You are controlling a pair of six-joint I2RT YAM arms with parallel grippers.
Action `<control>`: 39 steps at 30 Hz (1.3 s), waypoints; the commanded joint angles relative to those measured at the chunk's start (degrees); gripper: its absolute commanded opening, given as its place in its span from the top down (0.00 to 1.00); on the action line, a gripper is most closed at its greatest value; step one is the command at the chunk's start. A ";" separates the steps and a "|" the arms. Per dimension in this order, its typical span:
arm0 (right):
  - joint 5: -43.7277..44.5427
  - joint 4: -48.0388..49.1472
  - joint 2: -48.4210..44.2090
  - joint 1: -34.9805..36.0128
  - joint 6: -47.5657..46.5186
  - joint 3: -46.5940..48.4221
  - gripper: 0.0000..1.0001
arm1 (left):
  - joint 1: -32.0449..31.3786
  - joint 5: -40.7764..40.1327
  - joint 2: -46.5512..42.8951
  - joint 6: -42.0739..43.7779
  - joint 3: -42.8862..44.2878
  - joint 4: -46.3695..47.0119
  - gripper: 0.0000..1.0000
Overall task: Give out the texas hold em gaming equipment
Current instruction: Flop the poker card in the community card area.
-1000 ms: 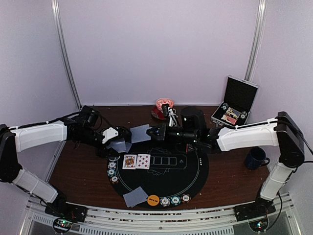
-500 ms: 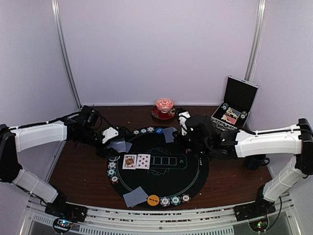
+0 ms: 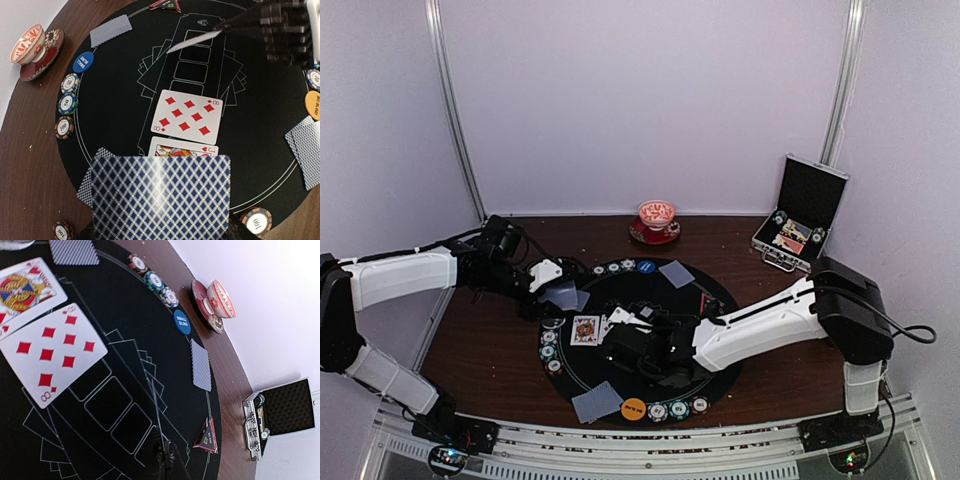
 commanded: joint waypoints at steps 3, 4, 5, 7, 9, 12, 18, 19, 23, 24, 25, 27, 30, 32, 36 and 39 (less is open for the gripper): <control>3.03 3.66 2.74 1.45 -11.42 0.81 1.00 | 0.10 0.53 -0.71 -0.41 0.41 1.86 0.38; 1.67 4.74 2.79 1.45 -12.50 0.27 1.00 | 0.14 0.54 -0.71 -0.40 0.41 1.86 0.38; 0.65 5.44 2.91 1.43 -13.23 -0.06 1.00 | 0.07 0.50 -0.64 -0.41 0.48 1.91 0.38; -0.04 6.17 3.62 1.44 -14.45 -0.15 1.00 | 0.11 0.41 -0.46 -0.40 0.50 1.92 0.38; -0.61 6.80 4.45 1.42 -15.58 -0.15 1.00 | 0.10 0.37 -0.36 -0.40 0.50 1.87 0.38; -2.68 9.27 5.16 1.50 -17.66 -1.20 1.00 | 0.11 0.39 -0.51 -0.40 0.46 1.86 0.38; -3.93 14.49 6.07 1.53 -21.89 -2.88 1.00 | 0.06 0.56 -0.89 -0.31 0.33 1.88 0.38; -3.96 15.30 6.31 1.56 -22.61 -3.06 1.00 | 0.09 0.54 -0.95 -0.31 0.28 1.93 0.38; -4.57 16.70 7.14 1.59 -24.34 -3.68 1.00 | 0.13 0.56 -1.27 -0.33 0.24 1.88 0.38; -4.77 16.91 7.23 1.58 -24.64 -4.04 1.00 | 0.13 0.62 -1.27 -0.31 0.19 1.86 0.38; -5.09 17.13 7.15 1.59 -24.88 -4.29 1.00 | 0.07 0.65 -1.31 -0.31 0.25 1.91 0.38; -5.89 17.77 6.90 1.73 -25.56 -5.02 1.00 | 0.14 0.61 -1.24 -0.33 0.32 1.91 0.38; -6.78 19.31 6.34 1.89 -26.46 -5.89 1.00 | 0.09 0.50 -1.23 -0.31 0.32 1.93 0.38; -7.21 19.57 6.02 1.93 -26.77 -6.29 1.00 | 0.09 0.54 -1.45 -0.31 0.20 1.90 0.38; -7.91 22.06 5.19 2.43 -28.80 -8.06 1.00 | 0.11 0.57 -1.55 -0.31 0.24 1.93 0.38; -7.79 23.25 5.20 2.70 -29.91 -8.66 1.00 | 0.12 0.49 -1.35 -0.30 0.19 1.93 0.38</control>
